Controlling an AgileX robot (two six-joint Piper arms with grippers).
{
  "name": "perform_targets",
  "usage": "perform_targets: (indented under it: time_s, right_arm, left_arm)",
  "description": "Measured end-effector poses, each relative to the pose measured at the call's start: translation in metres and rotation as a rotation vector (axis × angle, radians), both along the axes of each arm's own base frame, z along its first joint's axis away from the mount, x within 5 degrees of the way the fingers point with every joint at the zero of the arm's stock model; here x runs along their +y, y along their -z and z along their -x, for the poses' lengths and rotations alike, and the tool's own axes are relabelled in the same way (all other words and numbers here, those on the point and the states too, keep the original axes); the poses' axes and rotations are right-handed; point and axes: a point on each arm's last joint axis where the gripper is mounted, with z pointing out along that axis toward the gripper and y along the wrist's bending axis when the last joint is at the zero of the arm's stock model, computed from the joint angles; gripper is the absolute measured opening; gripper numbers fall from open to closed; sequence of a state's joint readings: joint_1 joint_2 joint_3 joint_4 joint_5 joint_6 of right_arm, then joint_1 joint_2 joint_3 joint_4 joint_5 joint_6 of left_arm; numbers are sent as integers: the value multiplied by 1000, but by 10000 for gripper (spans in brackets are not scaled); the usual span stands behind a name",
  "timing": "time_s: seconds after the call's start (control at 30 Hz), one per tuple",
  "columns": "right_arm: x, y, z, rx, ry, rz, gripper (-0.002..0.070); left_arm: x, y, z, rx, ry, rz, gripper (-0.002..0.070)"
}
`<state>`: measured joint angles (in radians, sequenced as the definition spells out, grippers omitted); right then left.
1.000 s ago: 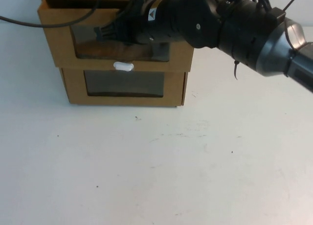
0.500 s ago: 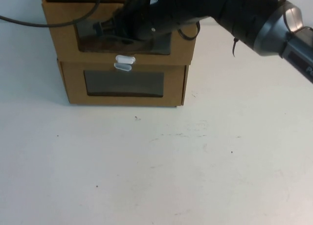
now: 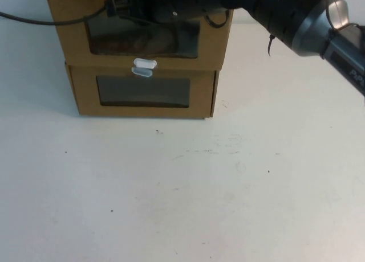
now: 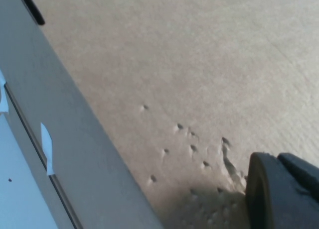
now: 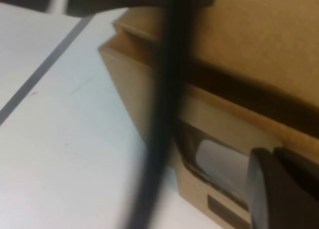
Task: Close the shoe box
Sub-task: Close the shoe box with your right arm
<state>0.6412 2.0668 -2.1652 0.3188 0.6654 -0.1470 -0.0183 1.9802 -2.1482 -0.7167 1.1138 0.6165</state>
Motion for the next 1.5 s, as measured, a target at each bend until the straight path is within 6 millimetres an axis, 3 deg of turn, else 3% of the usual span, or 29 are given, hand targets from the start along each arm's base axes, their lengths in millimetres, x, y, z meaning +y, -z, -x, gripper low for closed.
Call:
perform_targets:
  time_s: [0.33, 0.87, 1.03, 1.3, 1.5]
  right_arm:
    - [-10, 8, -16, 40, 37, -53, -11]
    - [-7, 22, -29, 27, 68, -77, -12]
    - [-21, 0, -13, 41, 28, -15, -12]
    - [-55, -62, 41, 31, -48, 102, -13]
    - [-84, -83, 79, 84, -39, 193, -12]
  left_arm:
    - [0, 0, 0, 3, 4, 4, -5]
    - [-1, -1, 2, 6, 13, 3, -5]
    - [-1, -17, 15, -4, 38, -24, -5]
    - [2, -82, 70, -167, 33, -50, -5]
    - [10, -92, 104, -233, -70, -74, -5]
